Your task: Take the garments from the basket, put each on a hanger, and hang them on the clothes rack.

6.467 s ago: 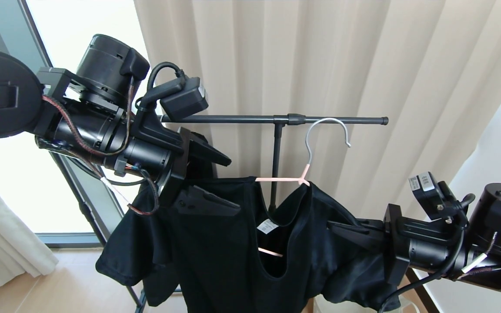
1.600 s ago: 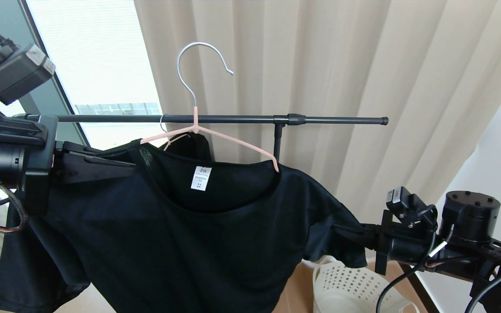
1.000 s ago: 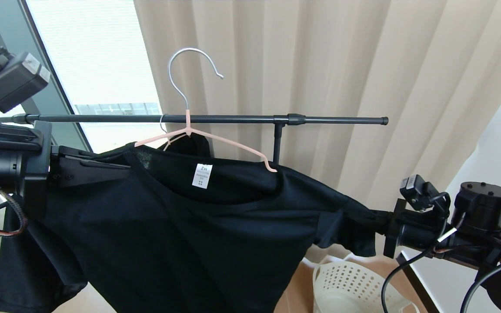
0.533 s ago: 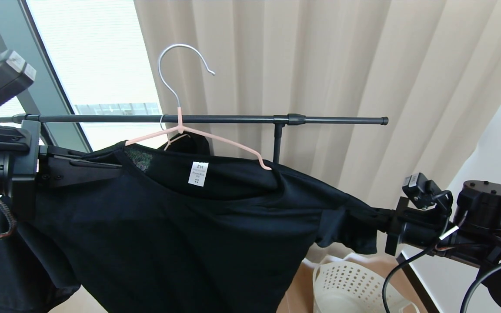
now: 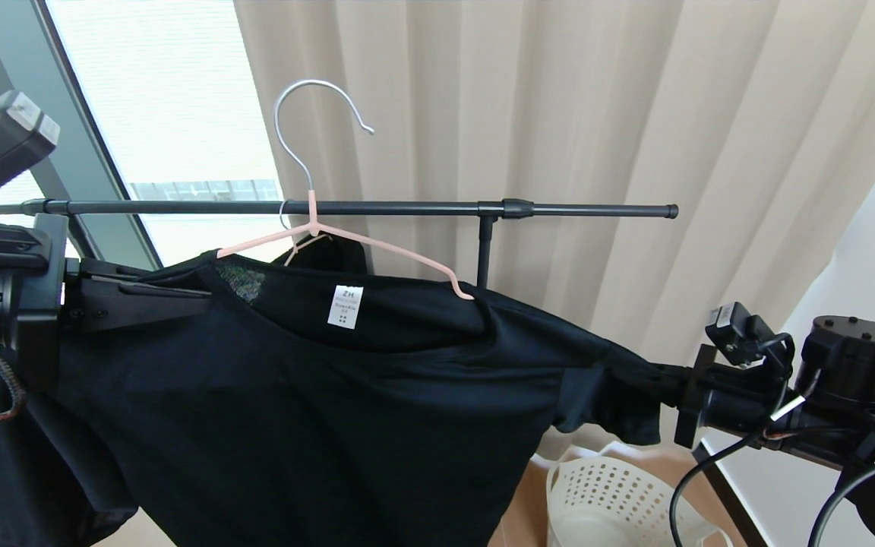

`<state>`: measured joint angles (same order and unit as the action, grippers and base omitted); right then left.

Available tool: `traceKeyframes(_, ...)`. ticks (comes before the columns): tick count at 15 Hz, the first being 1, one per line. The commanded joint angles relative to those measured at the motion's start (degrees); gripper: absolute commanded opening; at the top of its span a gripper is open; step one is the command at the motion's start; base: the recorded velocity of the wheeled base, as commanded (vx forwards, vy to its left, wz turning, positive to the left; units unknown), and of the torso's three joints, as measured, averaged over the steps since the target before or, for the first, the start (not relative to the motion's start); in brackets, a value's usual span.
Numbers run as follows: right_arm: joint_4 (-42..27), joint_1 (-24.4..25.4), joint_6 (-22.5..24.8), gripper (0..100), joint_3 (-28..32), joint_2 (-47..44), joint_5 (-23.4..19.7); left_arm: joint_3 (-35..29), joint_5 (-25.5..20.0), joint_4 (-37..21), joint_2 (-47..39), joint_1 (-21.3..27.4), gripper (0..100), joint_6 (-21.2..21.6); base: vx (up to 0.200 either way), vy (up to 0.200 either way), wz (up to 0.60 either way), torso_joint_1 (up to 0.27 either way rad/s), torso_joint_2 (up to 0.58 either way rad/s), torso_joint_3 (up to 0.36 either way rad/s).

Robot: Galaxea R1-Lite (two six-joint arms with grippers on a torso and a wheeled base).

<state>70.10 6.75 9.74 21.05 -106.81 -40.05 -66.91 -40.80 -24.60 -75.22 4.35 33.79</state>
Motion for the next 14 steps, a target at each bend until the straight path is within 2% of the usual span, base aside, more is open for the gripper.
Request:
traceKeyframes(1, 0.0, 0.0, 0.0, 0, -0.1, 0.0, 0.0, 0.0, 0.0, 0.0, 0.2, -0.1, 0, 0.0, 0.0, 0.0, 0.0, 0.0, 0.0, 0.0)
traceKeyframes(2, 0.1, 0.1, 0.2, 100, -0.3, 0.0, 0.0, 0.0, 0.0, 0.0, 0.2, -0.5, 0, 0.0, 0.0, 0.0, 0.0, 0.0, 0.0, 0.0)
traceKeyframes(11, 0.1, 0.1, 0.4, 100, -0.8, 0.8, 0.0, 0.7, 0.0, 0.1, 0.2, -1.0, 0, 0.0, 0.0, 0.0, 0.0, 0.0, 0.0, 0.0)
traceKeyframes(14, 0.0, 1.6, 0.4, 100, -2.0, 4.2, 0.0, 1.4, 0.0, 0.1, 0.2, -1.0, 0, 0.0, 0.0, 0.0, 0.0, 0.0, 0.0, 0.0)
